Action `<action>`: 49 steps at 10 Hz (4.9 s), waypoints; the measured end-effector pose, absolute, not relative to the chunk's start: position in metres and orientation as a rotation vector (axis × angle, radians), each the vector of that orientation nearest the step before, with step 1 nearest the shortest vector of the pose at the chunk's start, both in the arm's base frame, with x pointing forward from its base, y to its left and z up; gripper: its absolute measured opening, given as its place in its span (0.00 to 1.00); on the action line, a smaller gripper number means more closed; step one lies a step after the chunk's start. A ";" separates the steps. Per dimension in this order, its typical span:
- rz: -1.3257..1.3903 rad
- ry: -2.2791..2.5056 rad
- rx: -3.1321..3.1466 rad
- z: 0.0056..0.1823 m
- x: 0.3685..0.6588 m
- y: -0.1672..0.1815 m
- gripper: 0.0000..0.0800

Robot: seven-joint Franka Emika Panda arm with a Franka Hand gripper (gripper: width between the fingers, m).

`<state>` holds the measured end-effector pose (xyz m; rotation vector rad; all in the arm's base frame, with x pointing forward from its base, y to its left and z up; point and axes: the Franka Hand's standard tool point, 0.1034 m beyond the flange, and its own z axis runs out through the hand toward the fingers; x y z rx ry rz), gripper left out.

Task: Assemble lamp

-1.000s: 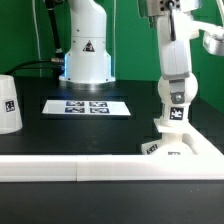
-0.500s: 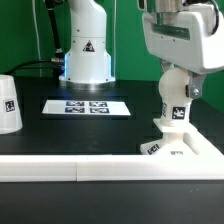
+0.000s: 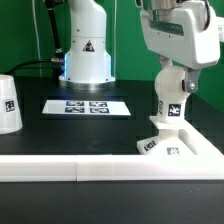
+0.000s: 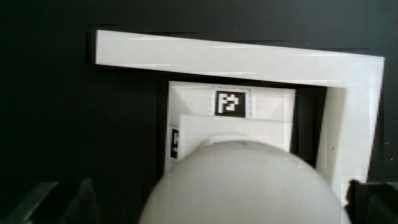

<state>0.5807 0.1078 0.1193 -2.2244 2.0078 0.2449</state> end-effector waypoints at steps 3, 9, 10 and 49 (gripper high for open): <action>0.243 1.702 -2.513 0.127 0.566 0.121 0.87; 0.267 1.591 -2.548 0.140 0.527 0.118 0.87; 0.263 1.525 -2.597 0.139 0.526 0.114 0.87; 0.070 0.218 -3.163 0.084 0.446 -0.164 0.33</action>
Offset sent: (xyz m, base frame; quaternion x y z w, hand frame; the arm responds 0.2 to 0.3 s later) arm -0.0535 0.0137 0.0149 -0.0364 0.0300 -0.2513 0.9668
